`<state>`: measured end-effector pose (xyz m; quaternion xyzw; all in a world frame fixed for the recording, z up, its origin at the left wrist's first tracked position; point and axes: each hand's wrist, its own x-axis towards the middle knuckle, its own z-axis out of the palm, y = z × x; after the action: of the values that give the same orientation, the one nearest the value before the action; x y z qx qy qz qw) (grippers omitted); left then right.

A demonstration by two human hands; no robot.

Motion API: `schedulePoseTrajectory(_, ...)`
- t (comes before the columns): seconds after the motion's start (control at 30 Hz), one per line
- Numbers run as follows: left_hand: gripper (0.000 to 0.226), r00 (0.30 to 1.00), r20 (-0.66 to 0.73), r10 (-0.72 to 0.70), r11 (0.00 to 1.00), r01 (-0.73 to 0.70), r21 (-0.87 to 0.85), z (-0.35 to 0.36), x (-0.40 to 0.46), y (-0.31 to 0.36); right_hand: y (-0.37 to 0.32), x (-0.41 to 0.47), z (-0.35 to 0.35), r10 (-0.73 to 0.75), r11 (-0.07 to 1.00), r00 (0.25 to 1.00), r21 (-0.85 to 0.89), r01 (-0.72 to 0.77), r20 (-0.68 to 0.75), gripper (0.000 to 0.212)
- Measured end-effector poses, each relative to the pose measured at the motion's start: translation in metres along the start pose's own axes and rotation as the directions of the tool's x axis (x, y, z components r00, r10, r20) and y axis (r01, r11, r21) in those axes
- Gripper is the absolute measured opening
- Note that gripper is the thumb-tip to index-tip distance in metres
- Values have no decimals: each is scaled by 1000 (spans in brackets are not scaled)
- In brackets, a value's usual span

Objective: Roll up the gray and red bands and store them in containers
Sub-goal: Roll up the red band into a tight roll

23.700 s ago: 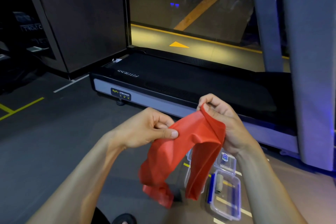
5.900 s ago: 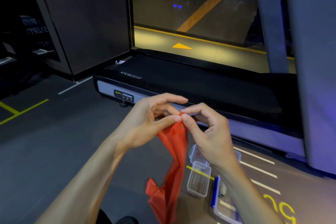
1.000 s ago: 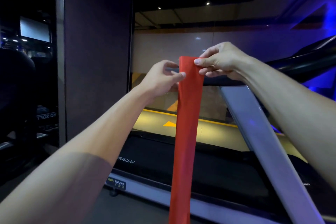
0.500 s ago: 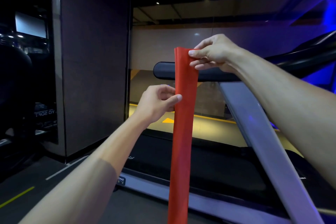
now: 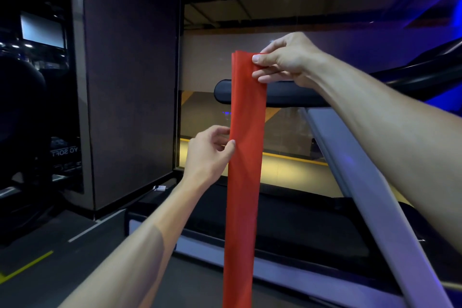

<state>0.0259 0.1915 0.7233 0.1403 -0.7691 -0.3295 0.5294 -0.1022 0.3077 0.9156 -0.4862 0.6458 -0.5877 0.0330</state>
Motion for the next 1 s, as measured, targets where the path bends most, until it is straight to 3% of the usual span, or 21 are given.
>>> schedulePoseTrajectory(0.23, 17, 993, 79, -94, 984, 104, -142, -1, -18, -25, -3, 2, 9, -4, 999, 1000, 39, 4, -11, 17)
schedulePoseTrajectory(0.4, 23, 984, 56, -171, 948, 179, -265, -5, -23, -31, -4, 2, 16, -5, 998, 1000, 56, 5, 0, 18)
schedulePoseTrajectory(0.67, 14, 981, 57, -183, 914, 191, -357, -4, -33, -44, 1, 3, 28, 8, 998, 1000, 59, -8, -1, 21)
schedulePoseTrajectory(0.77, 12, 981, 85, -177, 916, 196, -350, -2, -35, -41, 1, 4, 32, 11, 998, 1000, 60, -12, 9, 22)
schedulePoseTrajectory(1.0, 9, 990, -74, -120, 982, 107, -157, 4, -37, -41, 1, 5, 30, 3, 998, 1000, 58, -2, -8, 21)
